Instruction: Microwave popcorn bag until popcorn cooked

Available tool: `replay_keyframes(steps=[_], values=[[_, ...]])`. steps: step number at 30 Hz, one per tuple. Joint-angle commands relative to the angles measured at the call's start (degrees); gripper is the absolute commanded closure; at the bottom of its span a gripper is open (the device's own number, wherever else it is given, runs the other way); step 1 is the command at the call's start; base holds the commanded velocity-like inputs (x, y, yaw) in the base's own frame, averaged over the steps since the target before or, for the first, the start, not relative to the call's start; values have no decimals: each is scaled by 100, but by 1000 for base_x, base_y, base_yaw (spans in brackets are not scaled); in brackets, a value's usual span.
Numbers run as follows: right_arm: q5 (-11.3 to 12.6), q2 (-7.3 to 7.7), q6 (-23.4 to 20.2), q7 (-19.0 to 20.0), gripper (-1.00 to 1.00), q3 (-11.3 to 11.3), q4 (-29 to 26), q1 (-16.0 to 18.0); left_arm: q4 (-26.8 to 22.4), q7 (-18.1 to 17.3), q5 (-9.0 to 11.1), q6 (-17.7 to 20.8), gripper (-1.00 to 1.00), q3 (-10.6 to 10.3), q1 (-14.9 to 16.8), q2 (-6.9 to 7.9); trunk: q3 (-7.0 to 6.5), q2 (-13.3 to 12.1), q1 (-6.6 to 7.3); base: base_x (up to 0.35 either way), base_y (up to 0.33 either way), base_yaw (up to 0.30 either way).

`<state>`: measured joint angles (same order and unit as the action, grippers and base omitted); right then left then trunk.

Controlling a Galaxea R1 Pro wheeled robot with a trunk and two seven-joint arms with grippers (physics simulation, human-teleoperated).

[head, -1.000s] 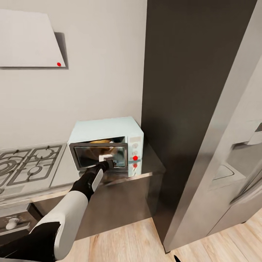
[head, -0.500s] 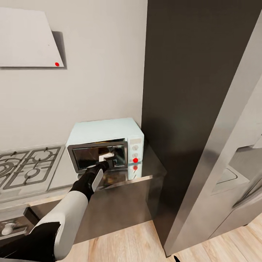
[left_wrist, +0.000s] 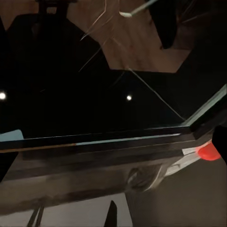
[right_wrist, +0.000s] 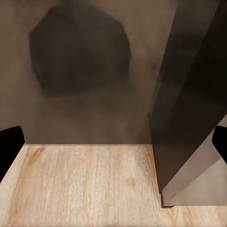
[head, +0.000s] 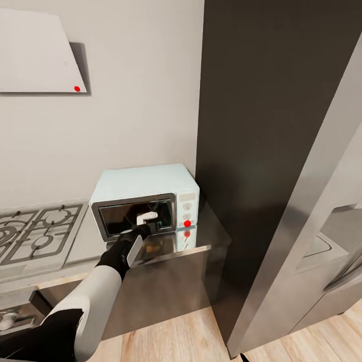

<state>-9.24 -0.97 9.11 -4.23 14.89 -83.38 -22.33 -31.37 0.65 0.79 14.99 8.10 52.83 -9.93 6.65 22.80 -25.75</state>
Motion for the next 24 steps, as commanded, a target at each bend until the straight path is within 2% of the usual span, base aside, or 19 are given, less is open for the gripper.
replay_keyframes(steps=[1,11,24], values=[[-60,0,2,-43,-100,8,-2,1,-13,5,9,34,-100,25,1,-6,11,12,-4,8,0,0],[-60,0,2,-43,-100,13,-2,-1,-12,5,9,36,-100,25,-1,-6,11,12,-4,39,0,0],[-60,0,3,-43,-100,8,-2,-1,-28,5,9,31,-100,22,-60,-6,11,12,-4,-315,0,0]])
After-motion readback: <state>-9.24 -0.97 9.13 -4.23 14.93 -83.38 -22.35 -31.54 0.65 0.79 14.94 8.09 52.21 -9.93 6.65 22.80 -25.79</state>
